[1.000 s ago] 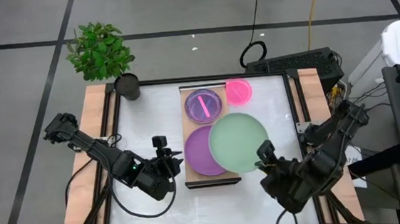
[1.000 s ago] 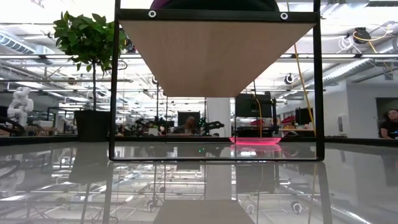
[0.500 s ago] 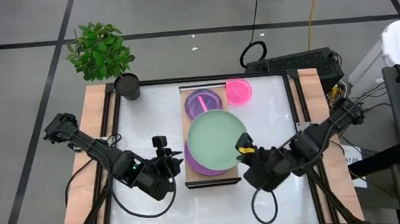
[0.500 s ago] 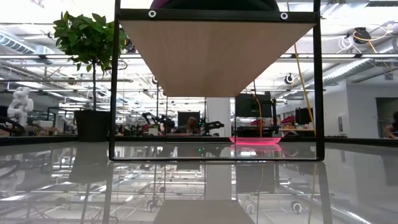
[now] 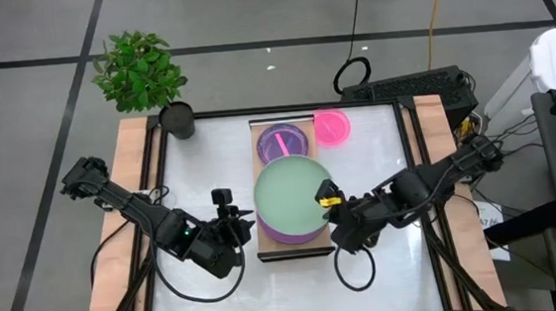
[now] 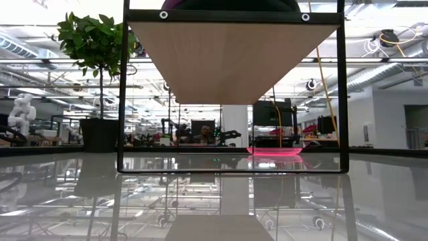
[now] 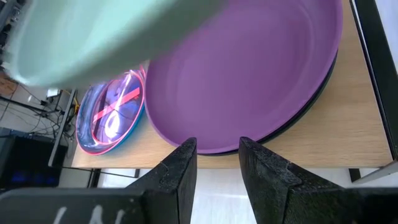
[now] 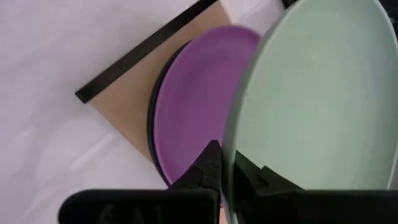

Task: Place and stack plates onto a shelf
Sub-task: Stack the green plate on top of the purple plate

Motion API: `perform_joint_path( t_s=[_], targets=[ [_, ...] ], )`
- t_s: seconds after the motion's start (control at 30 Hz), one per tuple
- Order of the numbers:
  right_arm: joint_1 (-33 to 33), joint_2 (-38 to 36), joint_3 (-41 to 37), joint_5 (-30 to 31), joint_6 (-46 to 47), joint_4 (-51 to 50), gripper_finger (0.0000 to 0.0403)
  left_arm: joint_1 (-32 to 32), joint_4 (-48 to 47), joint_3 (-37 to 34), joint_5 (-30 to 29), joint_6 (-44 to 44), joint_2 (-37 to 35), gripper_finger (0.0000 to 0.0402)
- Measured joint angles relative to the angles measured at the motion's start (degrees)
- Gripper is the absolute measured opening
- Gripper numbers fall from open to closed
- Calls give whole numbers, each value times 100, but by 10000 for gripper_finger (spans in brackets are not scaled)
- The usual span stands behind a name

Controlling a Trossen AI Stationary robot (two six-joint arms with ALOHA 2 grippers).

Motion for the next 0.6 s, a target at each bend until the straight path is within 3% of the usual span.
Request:
perform_joint_path(
  t_s=[0.6],
  targets=[
    [-219, -7, -1119, -308, -417, 815, 3, 0, -2, 0, 1, -4, 0, 127]
  ],
)
